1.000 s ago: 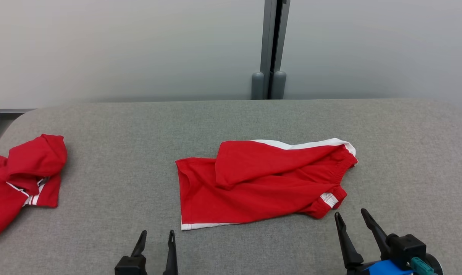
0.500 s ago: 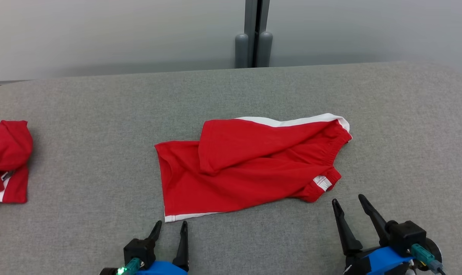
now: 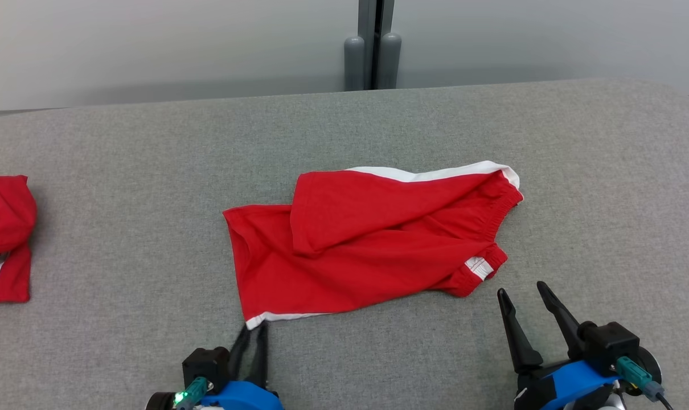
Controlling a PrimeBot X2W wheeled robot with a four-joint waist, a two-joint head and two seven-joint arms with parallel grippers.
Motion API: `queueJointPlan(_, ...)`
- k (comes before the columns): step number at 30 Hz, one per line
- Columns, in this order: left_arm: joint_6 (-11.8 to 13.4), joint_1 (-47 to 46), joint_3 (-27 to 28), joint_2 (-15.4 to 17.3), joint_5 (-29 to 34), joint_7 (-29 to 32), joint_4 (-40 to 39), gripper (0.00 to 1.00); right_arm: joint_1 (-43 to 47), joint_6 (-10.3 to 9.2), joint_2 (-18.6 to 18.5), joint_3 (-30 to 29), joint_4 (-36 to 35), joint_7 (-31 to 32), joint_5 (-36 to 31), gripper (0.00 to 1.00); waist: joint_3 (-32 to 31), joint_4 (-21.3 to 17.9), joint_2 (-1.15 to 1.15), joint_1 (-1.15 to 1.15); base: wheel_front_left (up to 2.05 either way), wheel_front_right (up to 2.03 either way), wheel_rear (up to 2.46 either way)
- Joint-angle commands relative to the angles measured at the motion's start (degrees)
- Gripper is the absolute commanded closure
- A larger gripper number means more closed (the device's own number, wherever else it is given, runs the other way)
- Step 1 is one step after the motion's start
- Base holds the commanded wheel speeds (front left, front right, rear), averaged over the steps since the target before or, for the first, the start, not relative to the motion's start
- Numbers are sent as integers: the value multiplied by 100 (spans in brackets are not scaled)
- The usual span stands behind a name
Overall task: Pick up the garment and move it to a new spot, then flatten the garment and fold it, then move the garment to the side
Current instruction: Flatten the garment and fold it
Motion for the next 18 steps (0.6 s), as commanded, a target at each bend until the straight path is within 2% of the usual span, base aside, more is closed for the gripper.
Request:
queueJointPlan(1,-20,-82,-29,-1,27,-15,5,100,-67,1,-31,14,-15,-4,22,0,-1,6,-1,0,0,0,0)
queueJointPlan(9,-5,-81,18,0,57,-15,-83,100,-111,1,12,48,13,-4,102,0,28,64,-1,0,0,0,0)
queueJointPlan(18,5,-50,247,-1,253,-15,-824,100,-107,1,52,308,114,-4,358,0,6,214,-1,0,0,0,0)
